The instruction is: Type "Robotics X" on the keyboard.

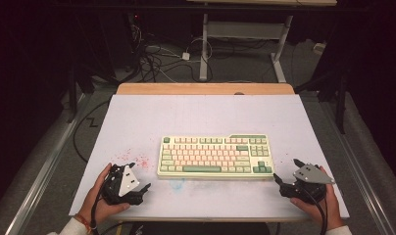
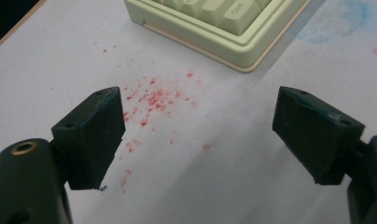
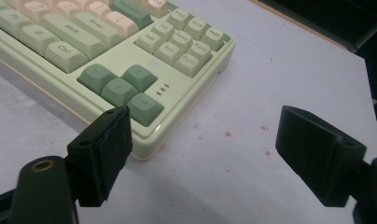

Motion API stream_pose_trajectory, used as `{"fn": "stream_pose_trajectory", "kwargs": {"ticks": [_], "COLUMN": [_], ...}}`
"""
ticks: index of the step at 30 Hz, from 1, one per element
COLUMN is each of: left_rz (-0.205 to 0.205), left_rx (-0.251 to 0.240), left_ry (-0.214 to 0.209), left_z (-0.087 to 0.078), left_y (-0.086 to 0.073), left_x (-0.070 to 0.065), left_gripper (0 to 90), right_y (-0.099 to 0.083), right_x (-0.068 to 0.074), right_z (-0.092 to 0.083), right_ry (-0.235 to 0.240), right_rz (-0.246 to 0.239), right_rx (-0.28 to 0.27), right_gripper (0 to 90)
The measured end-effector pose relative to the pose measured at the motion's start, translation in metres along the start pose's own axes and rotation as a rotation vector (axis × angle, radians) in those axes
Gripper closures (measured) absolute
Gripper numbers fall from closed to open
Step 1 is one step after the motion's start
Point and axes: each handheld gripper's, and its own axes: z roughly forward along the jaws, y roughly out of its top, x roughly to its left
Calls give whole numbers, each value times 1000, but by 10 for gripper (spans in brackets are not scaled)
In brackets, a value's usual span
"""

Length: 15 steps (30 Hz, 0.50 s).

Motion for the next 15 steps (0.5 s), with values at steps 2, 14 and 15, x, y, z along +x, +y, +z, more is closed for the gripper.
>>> {"fn": "stream_pose_trajectory", "kwargs": {"ticks": [2,14,15], "left_rz": [-2,-8,-7], "left_rx": [-5,-5,-6], "left_ry": [0,-2,-2], "left_z": [-1,1,1], "left_y": [0,3,3], "left_x": [0,0,0], "left_gripper": [158,158,158], "right_y": [1,1,1], "right_x": [1,1,2], "right_z": [-1,-1,-1], "right_ry": [-3,-10,-11], "right_rz": [-1,4,7], "right_rx": [-2,-9,-8], "right_gripper": [184,183,182]}}
